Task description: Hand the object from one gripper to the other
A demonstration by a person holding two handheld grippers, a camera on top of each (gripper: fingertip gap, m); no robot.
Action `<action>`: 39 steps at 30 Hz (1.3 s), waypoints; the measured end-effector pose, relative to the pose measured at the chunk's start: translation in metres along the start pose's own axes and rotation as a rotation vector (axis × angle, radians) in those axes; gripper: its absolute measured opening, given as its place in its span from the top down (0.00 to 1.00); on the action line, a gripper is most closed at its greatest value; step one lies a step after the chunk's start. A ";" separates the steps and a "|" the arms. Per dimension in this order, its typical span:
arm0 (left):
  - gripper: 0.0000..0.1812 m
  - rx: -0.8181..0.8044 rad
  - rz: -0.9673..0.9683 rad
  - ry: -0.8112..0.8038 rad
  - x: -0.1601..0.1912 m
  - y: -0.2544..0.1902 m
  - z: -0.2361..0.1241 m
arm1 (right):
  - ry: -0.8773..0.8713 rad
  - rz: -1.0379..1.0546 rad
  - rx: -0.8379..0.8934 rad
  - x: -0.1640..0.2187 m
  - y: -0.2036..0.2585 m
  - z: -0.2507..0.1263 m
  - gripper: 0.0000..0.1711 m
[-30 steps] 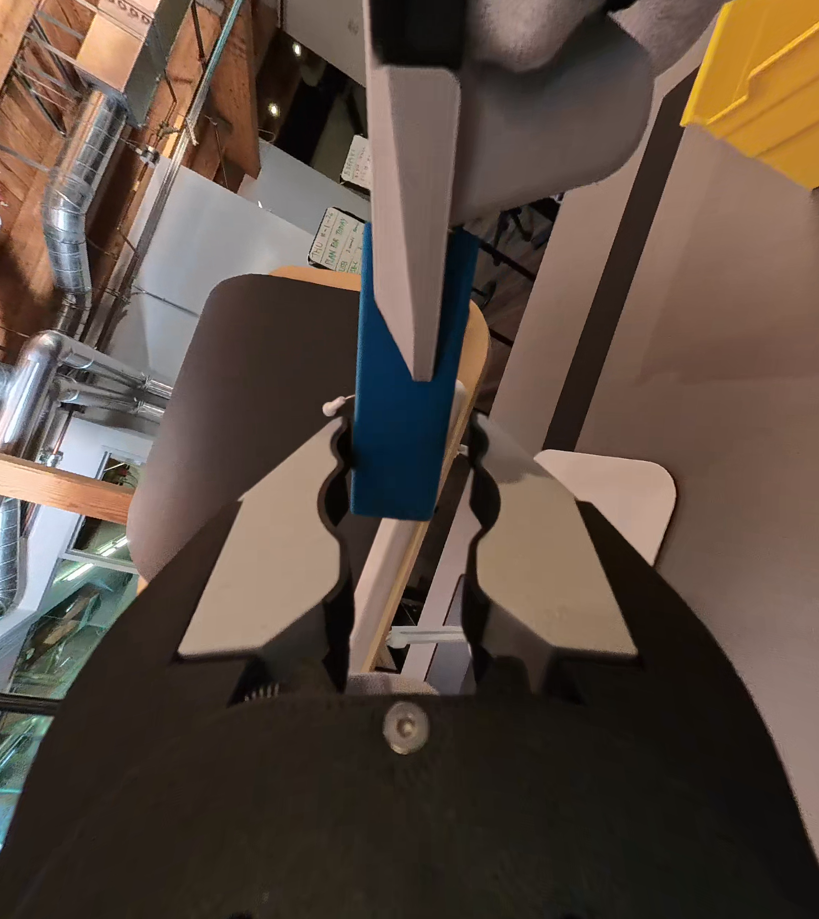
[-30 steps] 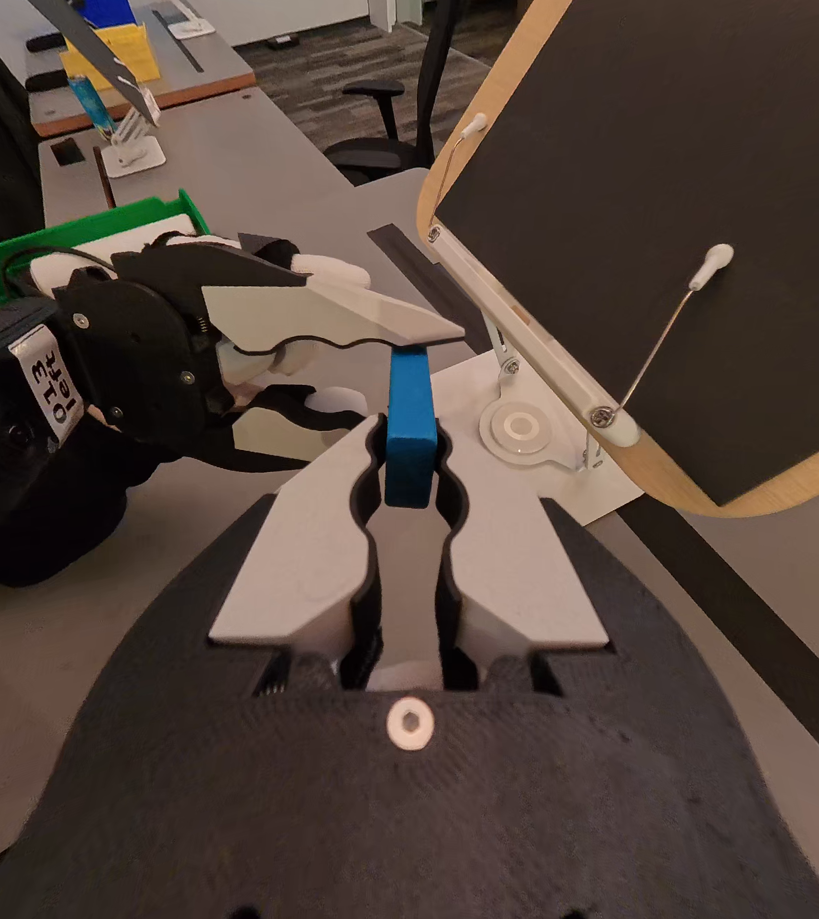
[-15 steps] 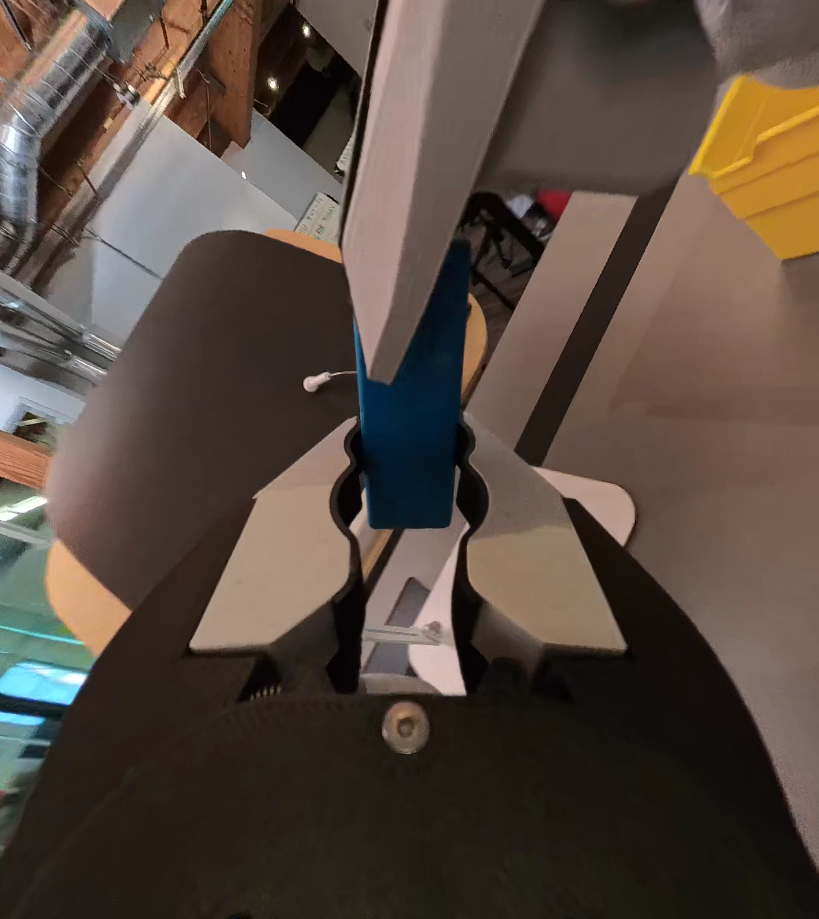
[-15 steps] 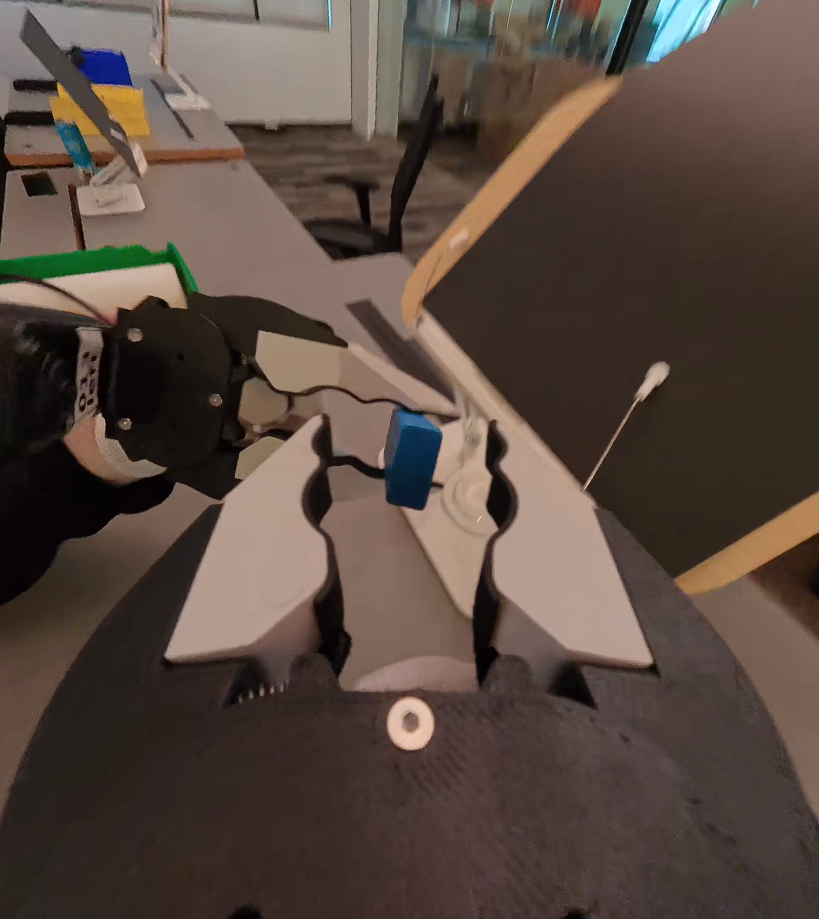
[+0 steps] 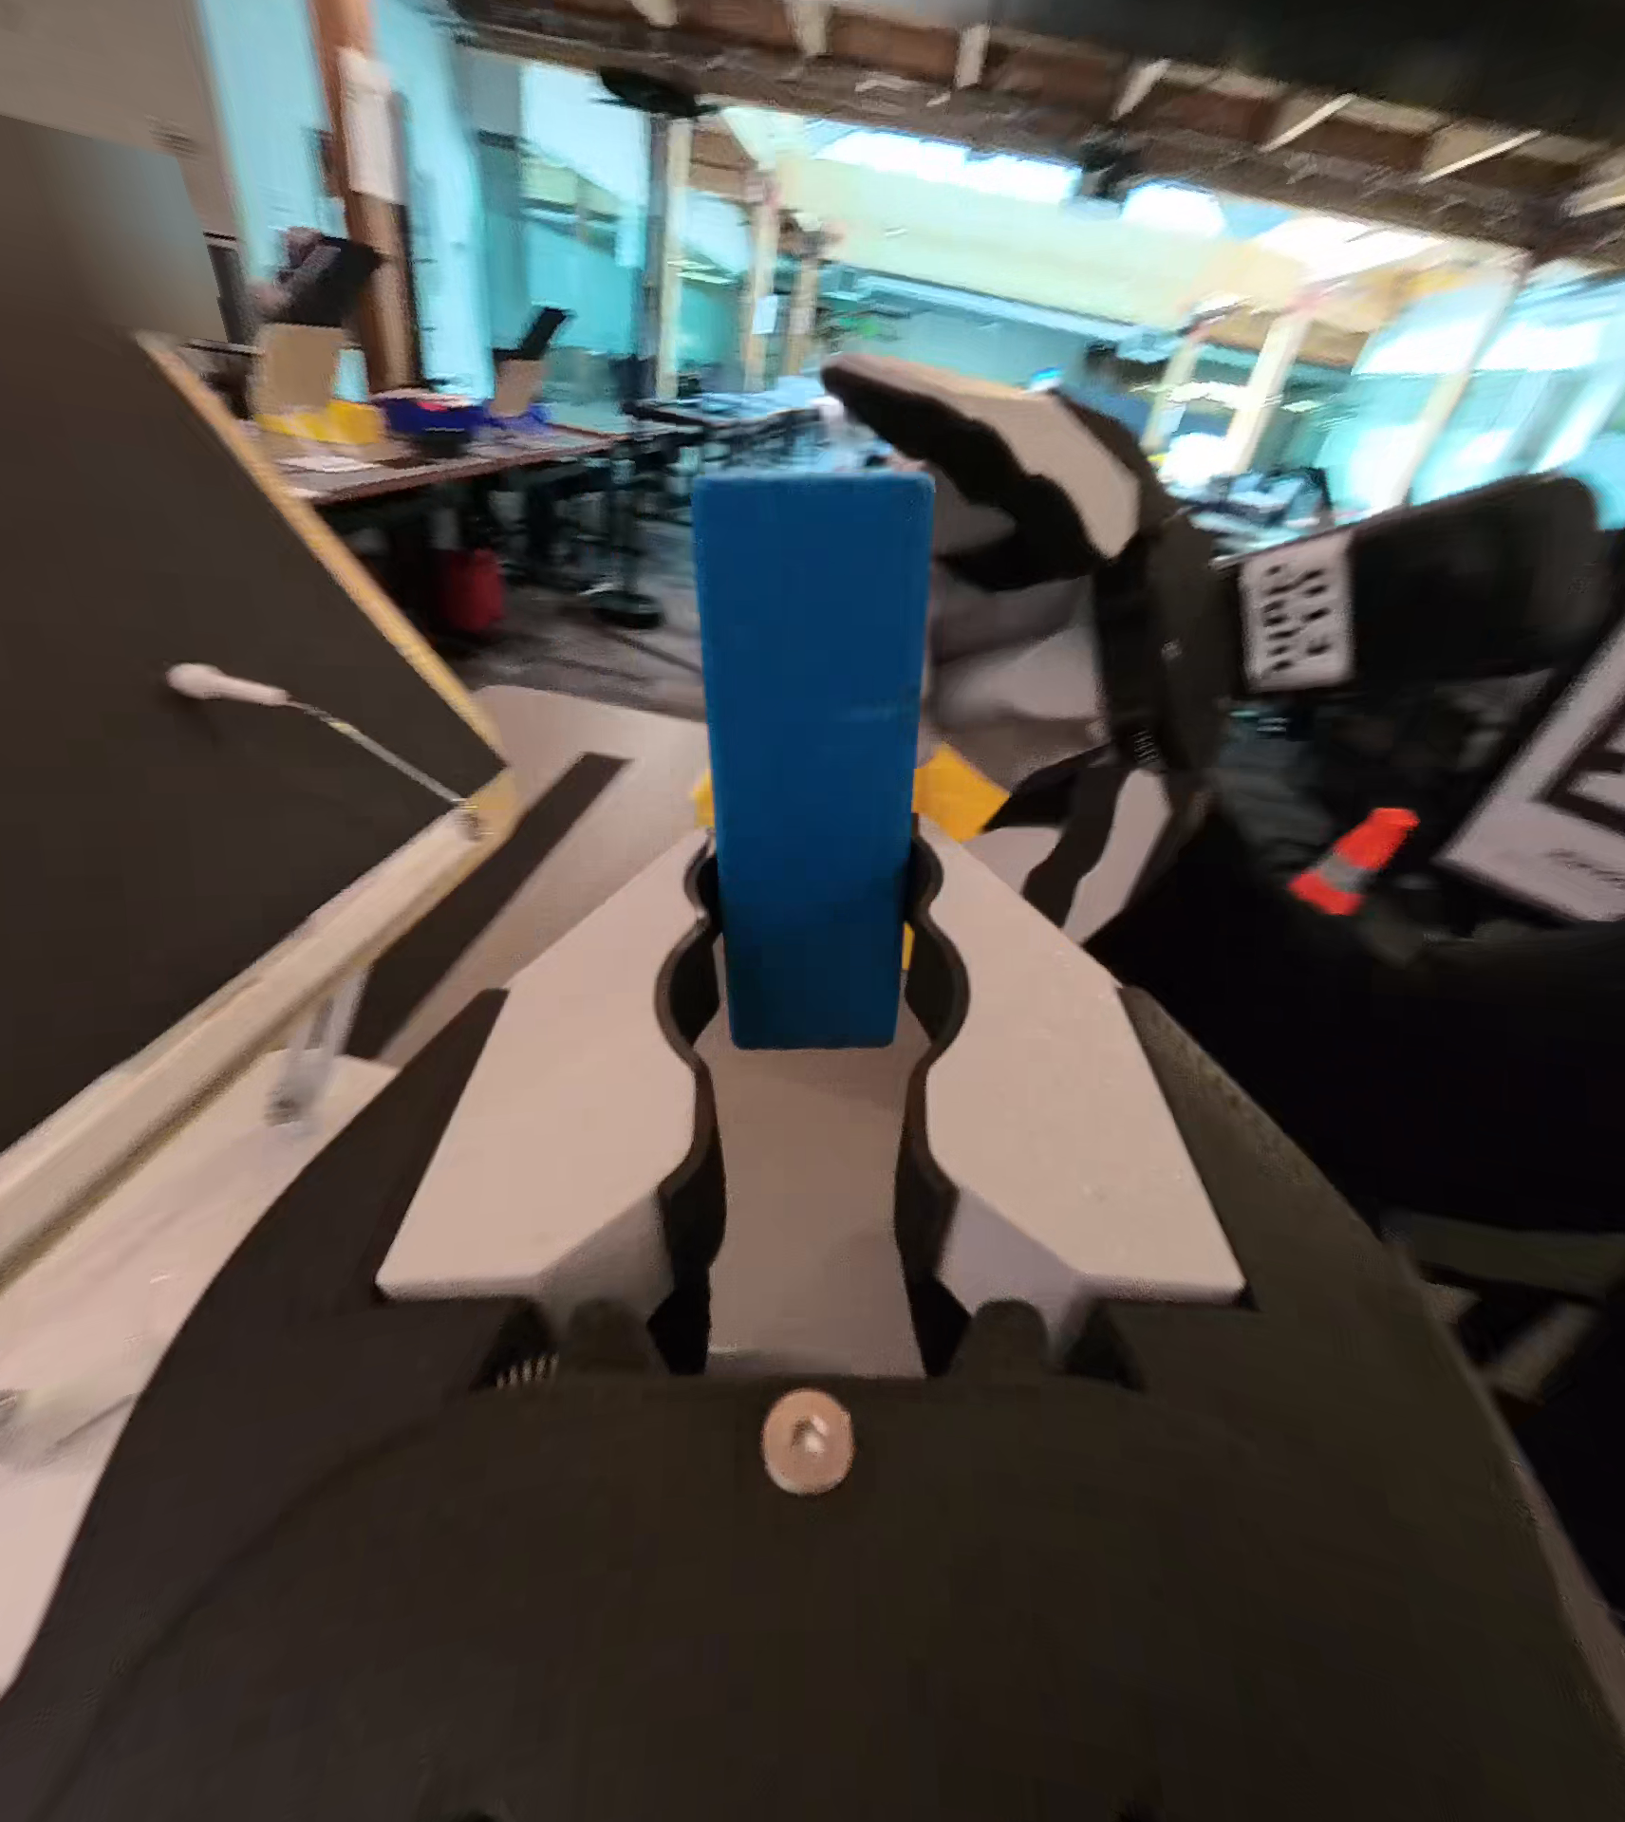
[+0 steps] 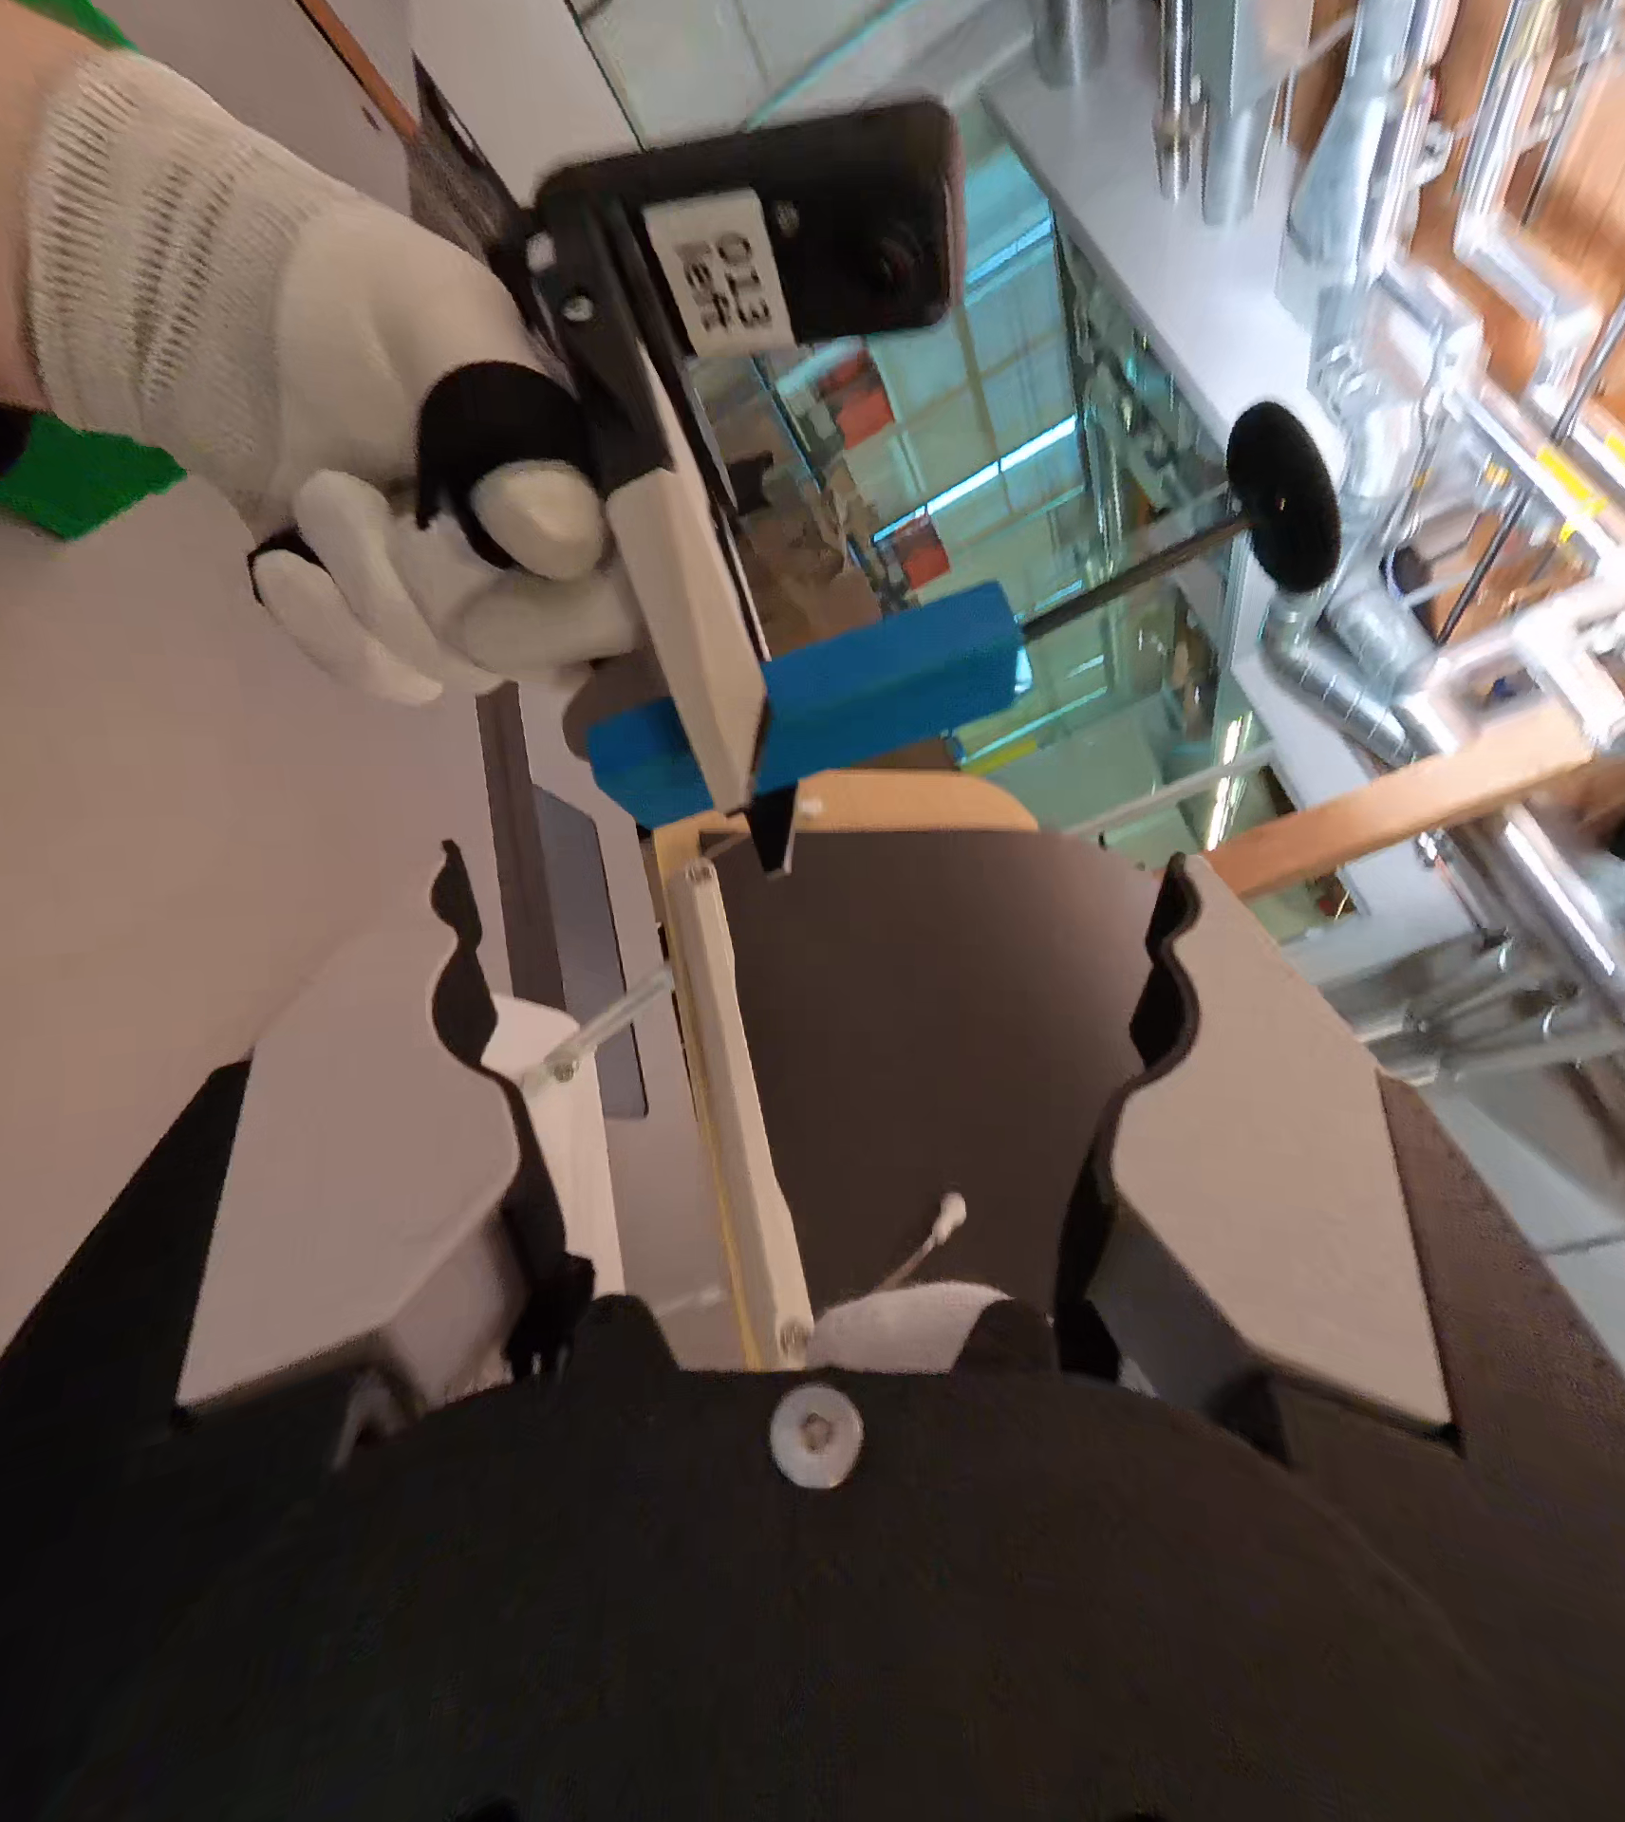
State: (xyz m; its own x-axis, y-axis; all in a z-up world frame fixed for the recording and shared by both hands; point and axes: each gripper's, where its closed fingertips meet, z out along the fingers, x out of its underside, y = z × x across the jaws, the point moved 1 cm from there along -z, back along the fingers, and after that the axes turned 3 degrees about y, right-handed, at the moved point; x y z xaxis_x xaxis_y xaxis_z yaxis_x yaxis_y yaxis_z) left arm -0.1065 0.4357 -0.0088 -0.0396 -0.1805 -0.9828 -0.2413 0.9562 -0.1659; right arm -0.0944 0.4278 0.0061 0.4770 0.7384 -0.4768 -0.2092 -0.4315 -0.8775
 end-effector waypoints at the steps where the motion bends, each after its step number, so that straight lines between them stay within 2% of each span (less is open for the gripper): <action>1: 0.82 0.049 -0.016 -0.011 -0.001 -0.006 -0.005 | -0.016 -0.023 0.000 -0.008 0.006 0.006 0.22; 5: 0.82 0.222 -0.049 -0.023 0.001 -0.028 -0.013 | -0.056 -0.108 -0.002 -0.028 0.027 0.023 0.21; 8: 0.81 0.334 -0.054 -0.005 0.010 -0.039 -0.011 | -0.063 -0.150 -0.013 -0.036 0.035 0.027 0.26; 11: 0.82 0.391 -0.061 -0.002 0.016 -0.042 -0.013 | -0.056 -0.173 -0.032 -0.037 0.036 0.023 0.31; 18: 0.82 0.494 -0.027 0.027 0.027 -0.058 -0.016 | -0.045 -0.249 -0.041 -0.045 0.043 0.024 0.33; 21: 0.82 0.522 -0.027 0.033 0.031 -0.060 -0.016 | -0.036 -0.263 -0.041 -0.045 0.045 0.025 0.38; 39: 0.82 0.537 -0.019 0.052 0.037 -0.063 -0.010 | 0.030 -0.247 -0.125 -0.038 0.050 0.020 0.38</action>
State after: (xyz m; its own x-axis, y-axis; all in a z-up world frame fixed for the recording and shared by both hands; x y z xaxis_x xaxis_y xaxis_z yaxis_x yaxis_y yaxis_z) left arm -0.1028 0.3660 -0.0337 -0.0908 -0.1971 -0.9762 0.2863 0.9337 -0.2152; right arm -0.1399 0.3888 -0.0204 0.5261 0.8141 -0.2460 0.0224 -0.3024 -0.9529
